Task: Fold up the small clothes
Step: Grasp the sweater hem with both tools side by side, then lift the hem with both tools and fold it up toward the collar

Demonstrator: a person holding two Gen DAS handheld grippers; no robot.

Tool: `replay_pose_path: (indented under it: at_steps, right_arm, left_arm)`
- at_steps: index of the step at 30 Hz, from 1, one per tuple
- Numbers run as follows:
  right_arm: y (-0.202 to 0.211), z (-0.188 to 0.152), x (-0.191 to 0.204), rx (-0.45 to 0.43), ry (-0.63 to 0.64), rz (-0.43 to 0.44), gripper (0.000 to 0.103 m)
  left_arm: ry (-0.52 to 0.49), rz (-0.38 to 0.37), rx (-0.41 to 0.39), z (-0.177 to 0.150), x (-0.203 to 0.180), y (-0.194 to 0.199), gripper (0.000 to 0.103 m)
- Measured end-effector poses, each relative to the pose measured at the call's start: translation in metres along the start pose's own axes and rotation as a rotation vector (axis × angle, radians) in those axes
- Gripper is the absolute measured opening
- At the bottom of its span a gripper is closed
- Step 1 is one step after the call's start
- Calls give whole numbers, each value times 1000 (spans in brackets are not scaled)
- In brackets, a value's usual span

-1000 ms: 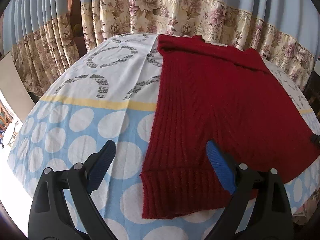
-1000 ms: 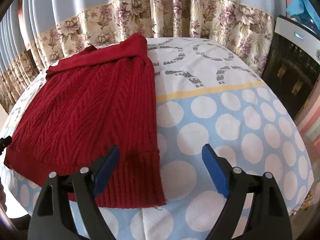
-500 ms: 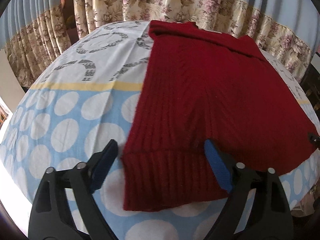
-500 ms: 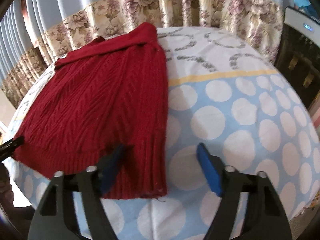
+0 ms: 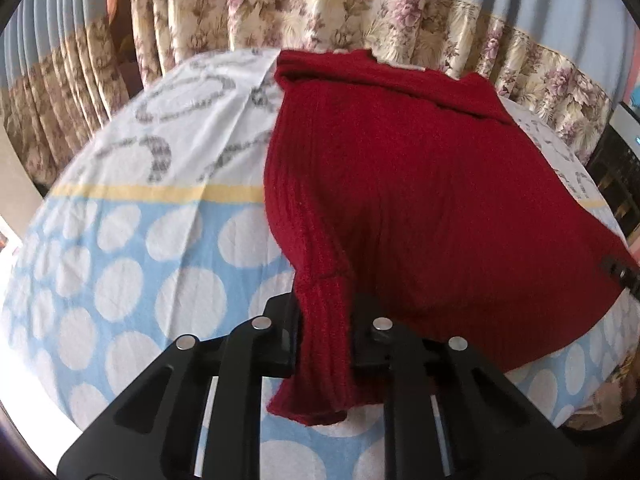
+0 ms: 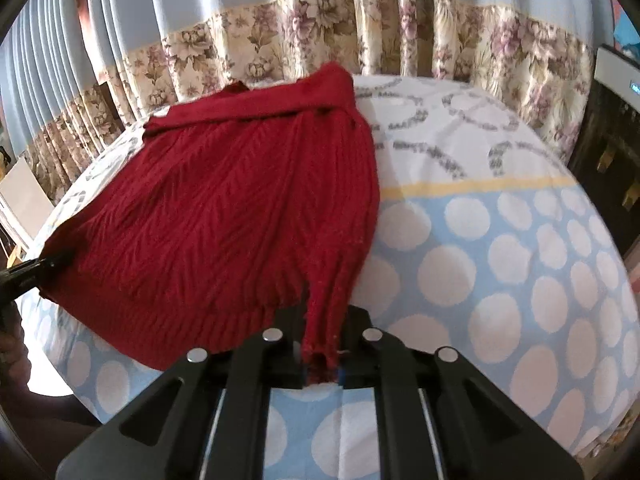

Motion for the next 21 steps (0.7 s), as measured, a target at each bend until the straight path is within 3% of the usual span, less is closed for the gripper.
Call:
replay_pose_path:
  at_steps: [9,21]
  right_arm:
    - [19,50,-6,-117,-17,-2,8]
    - [6,132,-3,-240,-39,13,8]
  left_arm:
    - [-53,17,-69,49,-12,19,14]
    - [-76,-19,-148,127,-7,6,15]
Point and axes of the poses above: each gripper's, at about its wrist camera, not at the fingertips, and y roughly against the way its jaws point, x to its left, z to its top, the point moved 6 cm from there along -y, roughly the way its jaws point, and after that the axes turned 15 degrees about -z, right-handed, at the moved point
